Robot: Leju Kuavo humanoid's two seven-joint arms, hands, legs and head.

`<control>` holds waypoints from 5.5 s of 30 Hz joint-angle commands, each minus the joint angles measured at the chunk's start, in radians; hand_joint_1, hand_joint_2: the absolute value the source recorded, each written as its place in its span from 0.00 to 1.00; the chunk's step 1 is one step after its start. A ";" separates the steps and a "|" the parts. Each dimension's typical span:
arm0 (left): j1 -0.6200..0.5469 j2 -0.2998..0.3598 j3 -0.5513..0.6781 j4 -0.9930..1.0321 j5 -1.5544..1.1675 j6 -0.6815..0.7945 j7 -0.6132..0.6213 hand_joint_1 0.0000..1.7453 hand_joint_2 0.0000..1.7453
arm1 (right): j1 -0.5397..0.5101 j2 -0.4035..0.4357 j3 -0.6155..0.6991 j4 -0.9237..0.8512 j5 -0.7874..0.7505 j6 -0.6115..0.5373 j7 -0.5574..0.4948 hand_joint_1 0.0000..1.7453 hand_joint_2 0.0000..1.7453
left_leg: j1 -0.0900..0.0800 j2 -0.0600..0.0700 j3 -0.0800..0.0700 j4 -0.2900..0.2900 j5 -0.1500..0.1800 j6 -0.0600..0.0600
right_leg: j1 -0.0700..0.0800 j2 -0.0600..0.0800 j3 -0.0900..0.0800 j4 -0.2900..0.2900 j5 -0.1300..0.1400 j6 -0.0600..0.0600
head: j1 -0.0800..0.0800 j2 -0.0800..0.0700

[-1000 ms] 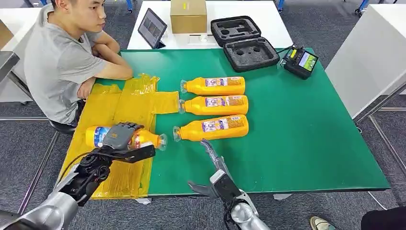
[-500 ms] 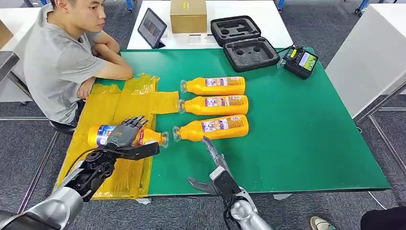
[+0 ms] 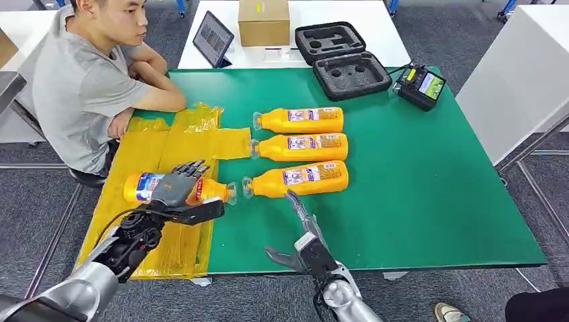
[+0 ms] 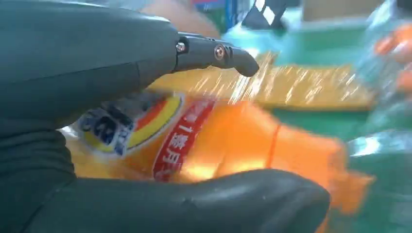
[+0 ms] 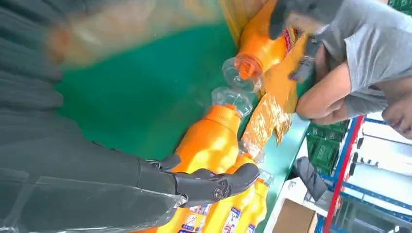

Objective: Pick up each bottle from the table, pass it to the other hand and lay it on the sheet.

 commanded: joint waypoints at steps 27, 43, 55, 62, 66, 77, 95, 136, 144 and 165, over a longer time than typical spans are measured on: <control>0.290 0.004 0.010 -0.829 0.706 0.077 -0.328 0.00 1.00 | 0.067 0.060 -0.320 -0.323 0.948 -0.391 0.001 0.00 1.00 | 0.000 -0.001 -0.002 0.002 -0.002 -0.001 | 0.000 0.000 -0.002 0.002 -0.002 -0.001 | 0.000 0.000; 0.427 -0.029 -0.014 -0.894 0.735 0.093 -0.328 0.00 1.00 | -0.078 -0.049 -0.366 -0.186 0.809 -0.391 0.001 0.00 1.00 | -0.001 -0.003 0.001 0.000 -0.002 -0.001 | -0.001 -0.001 0.002 -0.001 -0.001 0.000 | 0.000 0.000; 0.364 -0.065 -0.056 -0.828 0.767 0.008 -0.328 0.00 1.00 | -0.438 -0.134 -0.259 0.447 0.913 -0.304 0.173 0.00 1.00 | -0.001 -0.002 -0.001 0.000 0.001 0.002 | 0.000 -0.002 0.000 -0.001 0.000 0.000 | 0.000 0.000; 0.330 -0.086 -0.069 -0.786 0.790 -0.014 -0.328 0.00 1.00 | -0.561 -0.146 -0.212 0.577 0.950 -0.240 0.201 0.00 1.00 | -0.001 -0.002 -0.001 0.002 0.000 0.001 | -0.001 -0.001 0.000 0.000 0.001 0.001 | -0.001 0.000; 0.319 -0.094 -0.070 -0.773 0.792 -0.015 -0.328 0.00 1.00 | -0.597 -0.142 -0.201 0.601 0.954 -0.201 0.202 0.00 1.00 | -0.002 -0.003 -0.002 0.001 0.001 0.002 | -0.001 -0.003 -0.001 0.000 0.001 0.002 | 0.000 0.000; 0.316 -0.102 -0.070 -0.783 0.794 -0.002 -0.328 0.00 1.00 | -0.617 -0.117 -0.157 0.642 0.979 -0.162 0.202 0.00 1.00 | -0.001 -0.003 -0.002 0.001 0.001 0.002 | 0.000 -0.003 0.000 0.000 0.001 0.002 | 0.000 0.000; 0.278 -0.116 -0.078 -0.743 0.793 -0.021 -0.328 0.00 1.00 | -0.574 -0.080 -0.115 0.669 0.987 -0.101 0.182 0.00 1.00 | 0.000 -0.004 0.000 0.000 0.001 0.001 | 0.000 -0.004 0.002 -0.001 0.001 0.001 | 0.000 0.000; 0.256 -0.122 -0.076 -0.727 0.765 0.008 -0.328 0.00 1.00 | -0.586 -0.034 -0.105 0.676 0.909 0.268 0.157 0.00 1.00 | 0.000 -0.004 0.002 0.000 0.001 0.001 | 0.001 -0.003 0.004 -0.002 0.001 0.001 | -0.001 0.000; 0.257 -0.112 -0.070 -0.737 0.750 0.026 -0.328 0.00 1.00 | -0.604 -0.003 -0.065 0.631 0.871 0.315 0.039 0.00 1.00 | 0.000 -0.002 0.002 0.000 0.001 0.001 | 0.000 -0.002 0.003 -0.001 0.001 0.001 | -0.001 0.000; 0.287 -0.111 -0.051 -0.743 0.752 0.036 -0.328 0.00 1.00 | -0.614 -0.011 0.037 0.630 0.863 0.166 0.118 0.00 1.00 | -0.001 -0.003 -0.001 0.000 0.002 0.001 | 0.000 -0.003 0.001 -0.001 0.001 0.002 | 0.000 0.000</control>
